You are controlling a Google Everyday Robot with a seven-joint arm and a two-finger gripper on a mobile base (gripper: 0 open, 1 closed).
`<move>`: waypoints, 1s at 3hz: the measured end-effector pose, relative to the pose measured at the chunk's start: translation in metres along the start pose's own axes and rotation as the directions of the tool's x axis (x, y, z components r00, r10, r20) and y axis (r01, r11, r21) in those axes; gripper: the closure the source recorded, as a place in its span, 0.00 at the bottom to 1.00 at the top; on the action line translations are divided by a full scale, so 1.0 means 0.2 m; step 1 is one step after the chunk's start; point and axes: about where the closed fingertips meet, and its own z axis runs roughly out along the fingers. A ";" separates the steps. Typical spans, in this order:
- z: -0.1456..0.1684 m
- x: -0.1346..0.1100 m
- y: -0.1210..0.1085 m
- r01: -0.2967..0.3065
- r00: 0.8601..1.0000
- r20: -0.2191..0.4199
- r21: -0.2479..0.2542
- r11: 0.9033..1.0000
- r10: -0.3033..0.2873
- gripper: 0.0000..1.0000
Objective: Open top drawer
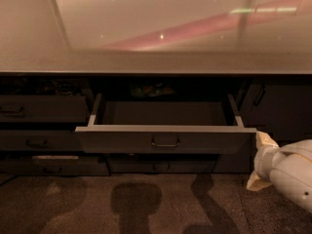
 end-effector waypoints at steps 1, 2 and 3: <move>0.06 0.06 -0.10 -0.130 0.983 0.138 0.033 0.991 0.124 0.00; 0.05 0.12 -0.10 -0.175 0.972 0.165 0.034 0.984 0.167 0.00; 0.05 0.11 -0.10 -0.171 0.973 0.164 0.032 0.985 0.164 0.00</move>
Offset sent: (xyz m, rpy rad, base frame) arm 0.0145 -0.0171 0.0008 0.1401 -0.0773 -0.0225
